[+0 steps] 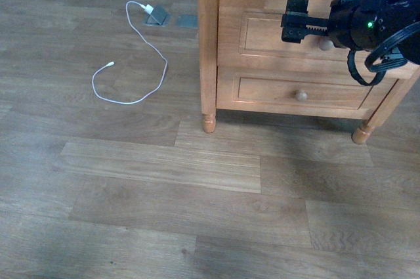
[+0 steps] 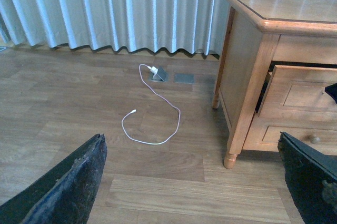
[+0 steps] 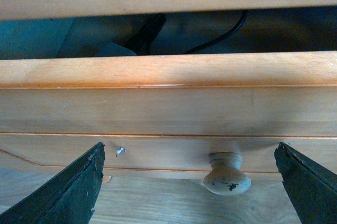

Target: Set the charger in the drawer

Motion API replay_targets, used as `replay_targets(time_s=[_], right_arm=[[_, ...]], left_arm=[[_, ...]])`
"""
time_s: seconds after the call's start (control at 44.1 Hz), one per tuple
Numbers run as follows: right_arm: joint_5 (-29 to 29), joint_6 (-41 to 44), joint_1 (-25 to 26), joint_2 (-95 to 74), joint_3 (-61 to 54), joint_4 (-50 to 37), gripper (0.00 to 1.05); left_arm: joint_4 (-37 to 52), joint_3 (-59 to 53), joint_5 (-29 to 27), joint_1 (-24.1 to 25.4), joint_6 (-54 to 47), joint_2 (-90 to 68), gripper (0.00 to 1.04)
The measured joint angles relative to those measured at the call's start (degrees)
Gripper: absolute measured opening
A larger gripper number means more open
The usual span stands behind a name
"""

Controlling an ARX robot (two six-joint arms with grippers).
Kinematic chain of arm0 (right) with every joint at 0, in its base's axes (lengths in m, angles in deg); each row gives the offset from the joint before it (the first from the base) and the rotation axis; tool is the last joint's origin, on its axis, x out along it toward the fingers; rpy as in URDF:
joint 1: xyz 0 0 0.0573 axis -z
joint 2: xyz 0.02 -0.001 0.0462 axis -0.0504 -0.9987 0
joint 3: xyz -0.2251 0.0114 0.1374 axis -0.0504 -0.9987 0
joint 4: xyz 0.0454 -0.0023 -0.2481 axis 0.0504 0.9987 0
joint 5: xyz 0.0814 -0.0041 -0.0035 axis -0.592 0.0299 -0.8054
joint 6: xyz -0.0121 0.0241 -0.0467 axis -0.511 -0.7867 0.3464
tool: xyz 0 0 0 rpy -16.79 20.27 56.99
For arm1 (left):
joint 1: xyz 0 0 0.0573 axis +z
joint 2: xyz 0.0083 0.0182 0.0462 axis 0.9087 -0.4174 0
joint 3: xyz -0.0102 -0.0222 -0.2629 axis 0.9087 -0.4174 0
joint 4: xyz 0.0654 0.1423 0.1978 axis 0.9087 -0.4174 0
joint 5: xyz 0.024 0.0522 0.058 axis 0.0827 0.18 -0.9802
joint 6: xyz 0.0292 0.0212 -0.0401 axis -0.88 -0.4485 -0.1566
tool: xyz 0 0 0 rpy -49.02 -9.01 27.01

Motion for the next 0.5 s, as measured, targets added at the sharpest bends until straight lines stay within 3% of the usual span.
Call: replay_targets(time_s=[0.499], right_arm=[[3.37, 1.42, 0.07, -7.69, 8.68, -1.4, 0.96]], left_arm=[[0.0, 0.0, 0.0, 0.0, 0.0, 0.0, 0.99]])
